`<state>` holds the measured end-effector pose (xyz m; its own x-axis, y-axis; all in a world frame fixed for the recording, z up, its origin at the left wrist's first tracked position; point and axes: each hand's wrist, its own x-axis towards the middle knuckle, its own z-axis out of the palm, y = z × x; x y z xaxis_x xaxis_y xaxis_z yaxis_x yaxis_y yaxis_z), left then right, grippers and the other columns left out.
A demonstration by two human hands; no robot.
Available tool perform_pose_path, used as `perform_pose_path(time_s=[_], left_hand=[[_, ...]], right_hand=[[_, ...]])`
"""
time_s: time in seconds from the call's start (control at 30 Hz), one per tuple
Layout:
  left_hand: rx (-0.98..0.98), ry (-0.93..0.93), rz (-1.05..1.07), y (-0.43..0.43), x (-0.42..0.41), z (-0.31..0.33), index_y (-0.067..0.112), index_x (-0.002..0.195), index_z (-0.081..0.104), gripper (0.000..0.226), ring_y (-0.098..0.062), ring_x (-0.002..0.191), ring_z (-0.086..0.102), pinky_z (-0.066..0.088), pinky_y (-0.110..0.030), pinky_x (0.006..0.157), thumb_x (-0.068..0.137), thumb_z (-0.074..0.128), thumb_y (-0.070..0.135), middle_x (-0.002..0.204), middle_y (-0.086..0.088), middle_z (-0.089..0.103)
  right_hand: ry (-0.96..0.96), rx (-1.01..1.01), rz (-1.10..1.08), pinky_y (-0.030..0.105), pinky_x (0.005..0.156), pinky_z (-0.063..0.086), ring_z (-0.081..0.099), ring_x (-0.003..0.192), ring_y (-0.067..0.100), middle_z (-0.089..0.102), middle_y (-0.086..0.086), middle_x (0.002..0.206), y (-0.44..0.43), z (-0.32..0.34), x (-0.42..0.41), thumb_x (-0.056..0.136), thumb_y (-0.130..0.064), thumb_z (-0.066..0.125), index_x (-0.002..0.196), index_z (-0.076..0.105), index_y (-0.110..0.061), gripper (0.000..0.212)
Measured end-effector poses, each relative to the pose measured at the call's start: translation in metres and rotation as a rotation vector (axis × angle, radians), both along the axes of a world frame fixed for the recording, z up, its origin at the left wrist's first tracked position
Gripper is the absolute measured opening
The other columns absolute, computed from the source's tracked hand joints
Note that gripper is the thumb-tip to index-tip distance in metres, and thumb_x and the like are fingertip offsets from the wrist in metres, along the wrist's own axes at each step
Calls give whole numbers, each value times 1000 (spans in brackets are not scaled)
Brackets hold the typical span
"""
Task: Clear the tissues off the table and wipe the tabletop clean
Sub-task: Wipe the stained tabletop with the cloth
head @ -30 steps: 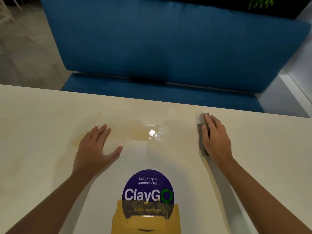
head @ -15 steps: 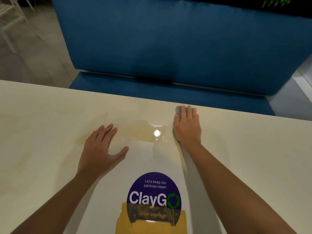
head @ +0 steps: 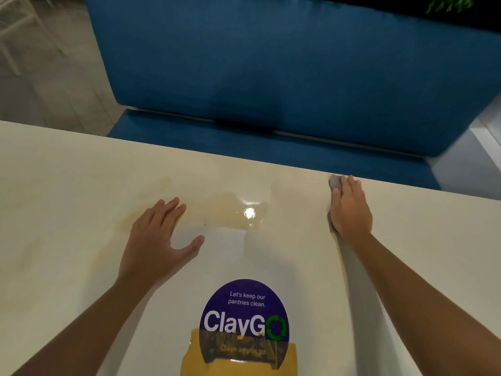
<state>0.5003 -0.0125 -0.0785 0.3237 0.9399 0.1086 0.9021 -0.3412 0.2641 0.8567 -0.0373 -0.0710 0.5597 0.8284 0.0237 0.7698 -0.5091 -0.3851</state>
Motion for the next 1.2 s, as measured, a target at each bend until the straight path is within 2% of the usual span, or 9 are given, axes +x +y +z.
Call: perform_pose_path(time_s=[0.23, 0.4, 0.57, 0.7, 0.8, 0.93, 1.03, 1.1, 1.2], left_hand=[[4, -28, 7, 0, -1, -1, 16, 132, 50, 81, -22, 136, 33, 27, -42, 109, 74, 35, 69, 144, 2, 42], [3, -30, 5, 0, -2, -2, 16, 133, 49, 81, -20, 138, 30, 25, -42, 111, 74, 34, 70, 146, 3, 40], [-1, -29, 8, 0, -2, -2, 15, 132, 50, 82, -22, 137, 32, 28, -44, 109, 74, 34, 70, 145, 1, 42], [3, -27, 9, 0, -1, -1, 15, 132, 51, 83, -23, 136, 34, 29, -46, 108, 74, 33, 72, 144, 0, 43], [4, -30, 9, -1, -1, 0, 14, 131, 51, 83, -24, 135, 36, 31, -46, 108, 74, 33, 71, 143, -1, 44], [10, -36, 5, 0, 0, -1, 15, 130, 52, 81, -22, 135, 35, 29, -44, 108, 74, 35, 70, 143, 1, 44], [23, -39, 1, -1, -1, -1, 15, 130, 52, 79, -22, 135, 35, 29, -43, 108, 74, 36, 69, 142, 1, 45], [20, -45, 0, 0, -1, -1, 14, 130, 52, 80, -24, 135, 36, 31, -45, 107, 75, 36, 69, 142, 0, 45], [26, -42, 2, 0, -1, -1, 14, 130, 52, 79, -23, 135, 35, 31, -44, 107, 75, 36, 69, 142, 0, 45]], right_hand=[[-70, -36, 119, 36, 114, 13, 15, 141, 28, 21, 14, 152, 50, 4, -41, 100, -18, 26, 143, 25, -1, 46], [-124, -72, 347, 32, 115, 8, 9, 143, 23, 15, 7, 155, 52, 6, -101, 102, -24, 21, 146, 19, -9, 47], [-1, -55, 551, 25, 114, 11, 9, 144, 12, 17, -4, 155, 24, 11, -108, 102, -29, 23, 147, 22, -18, 46], [171, 128, 402, 24, 104, 27, 33, 134, 10, 37, -9, 147, 3, 19, -83, 100, -32, 32, 142, 33, -26, 42], [63, 265, 244, 26, 107, 28, 33, 134, 14, 37, -3, 147, 5, 22, -63, 100, -27, 33, 142, 35, -20, 42], [-119, 151, 187, 39, 105, 31, 34, 129, 30, 38, 12, 143, 20, 5, -56, 100, -25, 29, 138, 38, -11, 42], [-235, 37, 177, 42, 101, 33, 42, 111, 33, 51, 13, 124, 30, -4, -73, 91, -29, 8, 125, 46, -4, 56], [-239, 29, 207, 43, 106, 27, 41, 114, 33, 49, 14, 125, 42, -4, -89, 88, -28, 2, 126, 44, -3, 62], [-265, 59, 358, 37, 112, 18, 36, 118, 27, 40, 9, 129, 50, -9, -123, 92, -20, 23, 129, 33, -5, 41]])
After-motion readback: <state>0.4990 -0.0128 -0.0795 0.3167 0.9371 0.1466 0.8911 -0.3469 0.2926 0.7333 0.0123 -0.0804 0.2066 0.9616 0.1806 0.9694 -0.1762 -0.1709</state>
